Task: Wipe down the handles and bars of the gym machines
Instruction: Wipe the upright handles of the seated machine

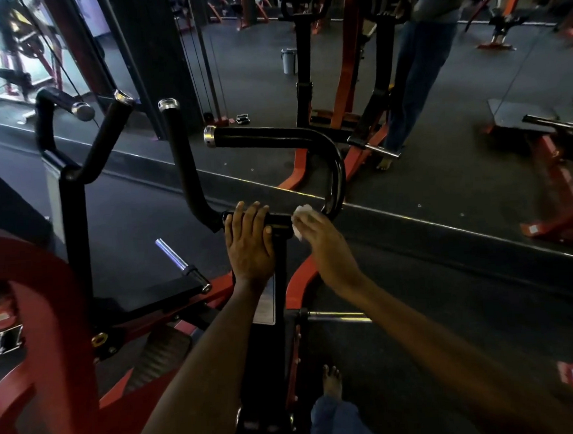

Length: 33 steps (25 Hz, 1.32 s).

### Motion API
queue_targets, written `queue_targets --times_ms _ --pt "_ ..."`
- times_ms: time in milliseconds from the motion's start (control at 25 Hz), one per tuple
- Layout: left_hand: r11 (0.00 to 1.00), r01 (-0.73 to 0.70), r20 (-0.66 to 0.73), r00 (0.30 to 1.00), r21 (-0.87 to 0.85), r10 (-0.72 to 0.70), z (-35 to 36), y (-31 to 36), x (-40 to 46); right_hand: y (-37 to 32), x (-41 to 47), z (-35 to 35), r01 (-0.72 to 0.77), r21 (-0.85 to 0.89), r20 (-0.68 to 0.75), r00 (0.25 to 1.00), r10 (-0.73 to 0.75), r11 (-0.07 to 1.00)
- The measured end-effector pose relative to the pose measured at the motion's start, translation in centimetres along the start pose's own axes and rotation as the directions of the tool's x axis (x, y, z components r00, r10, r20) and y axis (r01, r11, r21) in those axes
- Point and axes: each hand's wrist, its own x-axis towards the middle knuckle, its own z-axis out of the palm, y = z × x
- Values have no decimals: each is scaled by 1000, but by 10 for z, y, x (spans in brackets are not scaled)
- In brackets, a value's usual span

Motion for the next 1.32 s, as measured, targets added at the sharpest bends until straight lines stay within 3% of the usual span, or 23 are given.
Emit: queue_targets --times_ms 80,120,160,200,240,280,400,520,640,720,800,840,880,920,1000,1040,1080,1160,1240,1320 --pt "1000 5 -18 1000 -2 -5 1 1 3 17 -46 15 -70 190 27 997 66 979" --pt "1000 2 -24 1000 -6 -2 2 1 1 26 -67 21 -151 286 -46 984 171 946" --pt "1000 -5 -30 1000 -4 5 1 1 -1 31 -75 23 -310 482 -122 902 414 819" --pt "1000 -11 -37 999 3 11 1 1 -1 38 -66 17 -397 663 -168 747 643 635" --pt "1000 -8 -31 999 0 8 1 0 1 42 -45 6 -408 789 -151 597 788 460" --pt "1000 -7 -20 1000 -6 7 2 0 2 43 -20 -6 -350 889 -67 540 839 296" --pt "1000 0 3 1000 11 0 0 0 0 28 35 -26 -193 981 100 594 798 20" --pt "1000 13 15 1000 18 -14 0 2 2 -4 30 -4 -231 970 182 482 857 -76" --pt "1000 13 3 1000 18 -13 -2 2 2 -31 21 5 -268 869 490 348 799 -416" --pt "1000 9 -1 1000 25 -9 -2 4 3 -31 28 -11 -283 822 566 298 769 -495" --pt "1000 3 -6 1000 7 -3 0 2 3 -15 33 -40 -278 862 495 280 822 -424" --pt "1000 3 -7 1000 0 -3 2 0 1 -3 38 -58 -266 907 398 289 871 -326" --pt "1000 1 -10 1000 0 -1 3 -1 0 6 46 -76 -272 949 248 324 913 -161" --pt "1000 2 -11 1000 1 -2 3 -1 0 14 59 -91 -283 956 47 397 917 74" --pt "1000 6 -12 1000 2 -6 3 0 1 19 84 -101 -304 737 -285 670 685 603" --pt "1000 5 -14 1000 3 -5 3 0 0 18 91 -95 -264 511 -329 819 470 818" --pt "1000 7 -13 1000 6 -6 3 0 0 18 91 -81 -179 280 -302 916 264 943" --pt "1000 8 -4 1000 5 -8 2 0 0 27 67 -53 -50 28 -270 961 55 998" --pt "1000 4 -8 1000 0 -4 2 1 1 35 18 -33 -71 -2 -233 970 69 997" --pt "1000 -4 -18 1000 -7 4 1 1 -1 20 -22 -16 59 -113 -171 982 -78 992"
